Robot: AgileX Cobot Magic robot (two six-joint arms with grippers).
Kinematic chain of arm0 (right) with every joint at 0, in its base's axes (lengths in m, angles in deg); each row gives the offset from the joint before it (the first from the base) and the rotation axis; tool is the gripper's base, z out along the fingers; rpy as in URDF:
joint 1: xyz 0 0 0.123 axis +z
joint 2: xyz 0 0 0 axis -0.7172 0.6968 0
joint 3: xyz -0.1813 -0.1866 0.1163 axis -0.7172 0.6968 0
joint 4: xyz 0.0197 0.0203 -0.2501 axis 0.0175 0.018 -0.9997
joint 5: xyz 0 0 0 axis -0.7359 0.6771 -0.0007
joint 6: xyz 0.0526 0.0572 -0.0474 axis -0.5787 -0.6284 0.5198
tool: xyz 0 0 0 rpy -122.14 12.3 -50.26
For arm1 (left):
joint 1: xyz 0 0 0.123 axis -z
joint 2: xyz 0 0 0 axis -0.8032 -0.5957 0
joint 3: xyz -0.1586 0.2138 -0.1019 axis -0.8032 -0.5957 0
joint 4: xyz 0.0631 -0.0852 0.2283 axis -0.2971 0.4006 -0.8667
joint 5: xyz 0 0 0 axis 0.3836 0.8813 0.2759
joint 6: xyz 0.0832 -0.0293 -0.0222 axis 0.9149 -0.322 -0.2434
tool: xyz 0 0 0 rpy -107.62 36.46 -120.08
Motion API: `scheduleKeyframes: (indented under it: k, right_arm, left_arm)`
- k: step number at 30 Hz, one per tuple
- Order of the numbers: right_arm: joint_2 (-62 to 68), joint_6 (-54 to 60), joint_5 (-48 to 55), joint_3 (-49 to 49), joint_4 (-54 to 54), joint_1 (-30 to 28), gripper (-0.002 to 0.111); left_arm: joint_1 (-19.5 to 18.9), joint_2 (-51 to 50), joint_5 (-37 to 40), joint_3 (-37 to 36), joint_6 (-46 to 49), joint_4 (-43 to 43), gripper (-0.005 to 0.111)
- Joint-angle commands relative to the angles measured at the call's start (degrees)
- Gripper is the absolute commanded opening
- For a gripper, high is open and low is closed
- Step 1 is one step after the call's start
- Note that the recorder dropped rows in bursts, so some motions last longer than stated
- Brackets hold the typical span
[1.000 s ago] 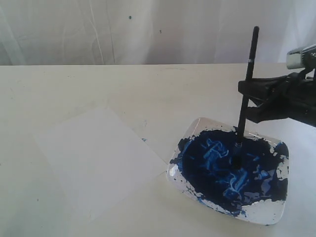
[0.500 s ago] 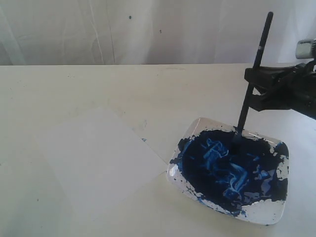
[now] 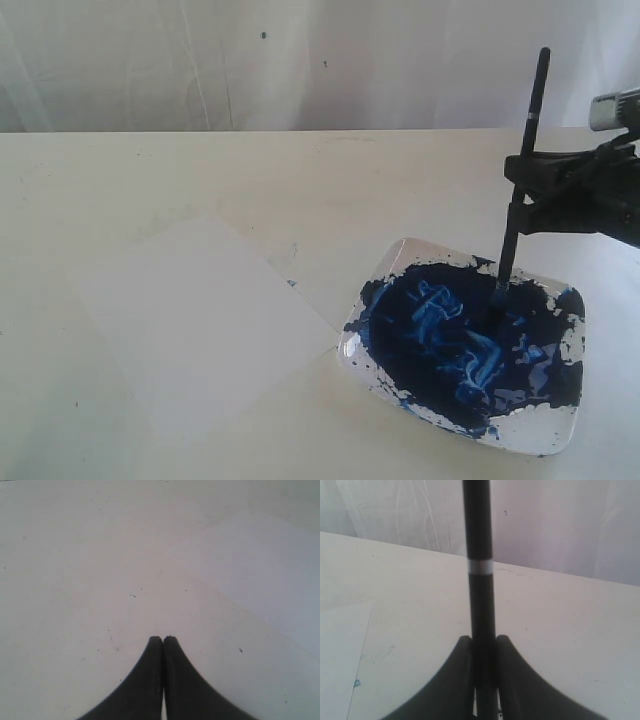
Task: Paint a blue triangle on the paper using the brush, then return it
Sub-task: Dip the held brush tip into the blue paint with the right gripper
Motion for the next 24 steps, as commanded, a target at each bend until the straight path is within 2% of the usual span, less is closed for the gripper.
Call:
scheduleKeyframes:
  k: [1,6,14,24]
  right_arm:
    - [0.0,3.6,-3.6,-0.2,1.4,-0.3,0.006]
    - [0.0,10.3,-10.3,-0.2,5.6,-0.3,0.006]
    - [0.2,17.2,-6.2,-0.2,11.1,-0.3,0.006]
    - [4.1,17.2,-5.6,-0.2,11.2,-0.3,0.006]
  left_arm:
    - [-0.2,0.3,-0.1,-0.1,0.1,0.0,0.000]
    - [-0.2,0.3,-0.1,-0.1,0.1,0.0,0.000]
    - [-0.2,0.3,-0.1,-0.1,0.1,0.0,0.000]
    - [-0.2,0.3,-0.1,-0.1,0.1,0.0,0.000]
